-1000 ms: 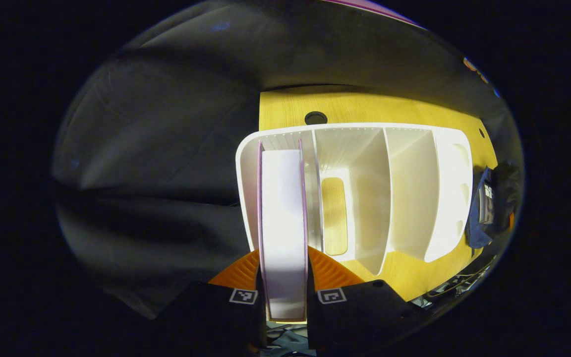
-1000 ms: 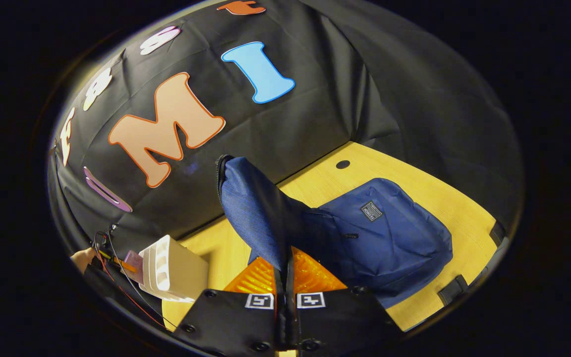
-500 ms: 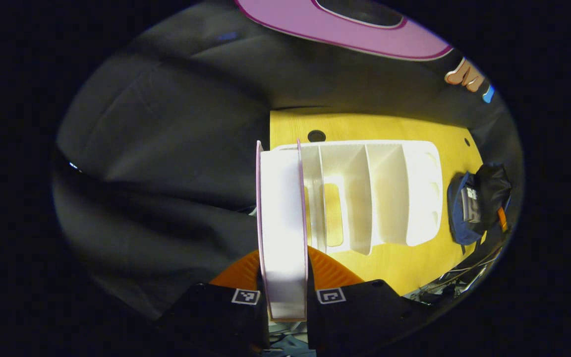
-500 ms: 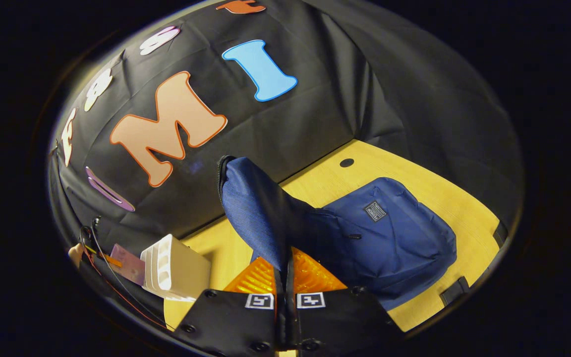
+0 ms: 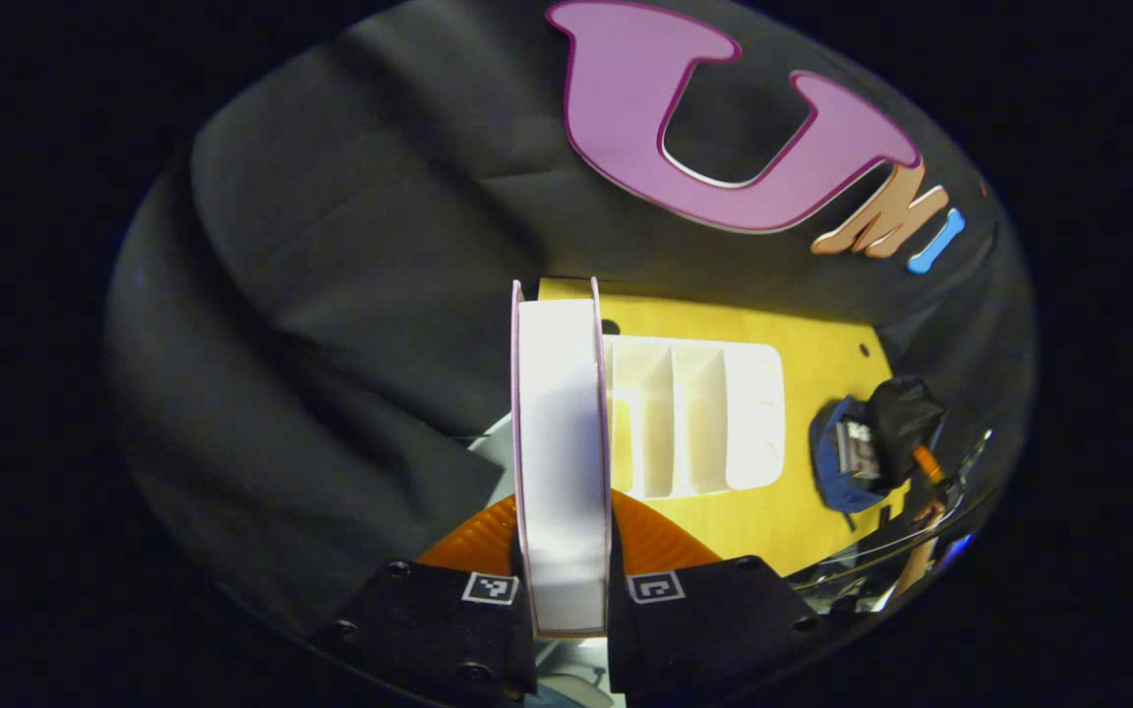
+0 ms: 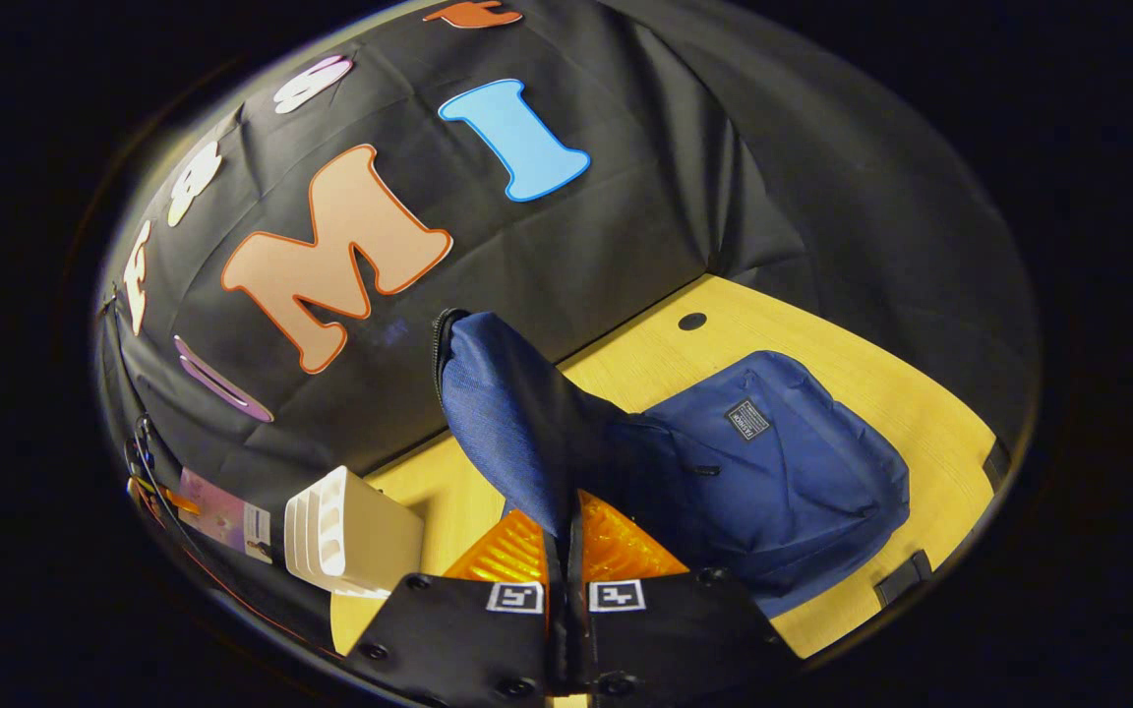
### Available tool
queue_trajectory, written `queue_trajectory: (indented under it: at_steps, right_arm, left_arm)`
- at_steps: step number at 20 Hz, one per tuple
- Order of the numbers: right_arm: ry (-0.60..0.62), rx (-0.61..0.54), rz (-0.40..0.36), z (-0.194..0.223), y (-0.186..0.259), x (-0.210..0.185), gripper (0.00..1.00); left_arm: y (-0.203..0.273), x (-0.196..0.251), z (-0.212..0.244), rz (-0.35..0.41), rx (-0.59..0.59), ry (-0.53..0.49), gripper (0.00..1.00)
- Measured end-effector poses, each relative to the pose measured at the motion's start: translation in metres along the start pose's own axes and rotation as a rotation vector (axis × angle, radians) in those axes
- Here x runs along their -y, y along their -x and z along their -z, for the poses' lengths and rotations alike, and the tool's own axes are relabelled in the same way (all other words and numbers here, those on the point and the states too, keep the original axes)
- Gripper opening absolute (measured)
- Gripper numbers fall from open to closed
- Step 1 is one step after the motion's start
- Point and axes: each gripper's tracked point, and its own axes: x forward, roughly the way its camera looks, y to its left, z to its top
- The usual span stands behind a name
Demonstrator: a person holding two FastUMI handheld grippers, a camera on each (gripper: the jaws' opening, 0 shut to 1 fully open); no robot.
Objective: Open the schoolbag, grab two books from the bookshelf and put them into the schoolbag.
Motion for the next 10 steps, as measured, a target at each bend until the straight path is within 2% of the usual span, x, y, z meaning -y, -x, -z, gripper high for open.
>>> queue_trajectory:
  at_steps: [1, 2, 3, 4, 5, 8, 9, 10]
  right_arm:
    - [0.000, -0.001, -0.001, -0.001, 0.000, 0.001, 0.03]
    - [0.002, -0.002, -0.002, -0.001, 0.000, 0.000, 0.03]
    - [0.002, -0.004, -0.003, 0.000, -0.001, -0.001, 0.03]
    - [0.000, -0.007, -0.004, 0.000, -0.002, -0.001, 0.03]
    - [0.005, -0.009, -0.003, 0.000, -0.003, -0.001, 0.03]
    - [0.028, -0.023, -0.001, 0.005, -0.005, -0.004, 0.03]
    - [0.033, -0.023, 0.000, 0.005, -0.005, -0.004, 0.03]
    - [0.033, -0.022, 0.001, 0.005, -0.004, -0.004, 0.03]
  left_arm:
    - [0.006, 0.003, 0.000, 0.033, 0.023, 0.029, 0.22]
    - [0.012, 0.013, -0.002, 0.082, 0.061, 0.086, 0.25]
    - [0.014, 0.030, -0.003, 0.151, 0.078, 0.141, 0.25]
    - [0.017, 0.051, -0.002, 0.229, 0.087, 0.196, 0.30]
    - [0.020, 0.074, 0.001, 0.305, 0.109, 0.254, 0.22]
    - [-0.007, 0.142, 0.008, 0.510, 0.126, 0.367, 0.29]
    - [-0.019, 0.159, 0.016, 0.561, 0.106, 0.377, 0.26]
    - [-0.035, 0.180, 0.025, 0.594, 0.090, 0.384, 0.29]
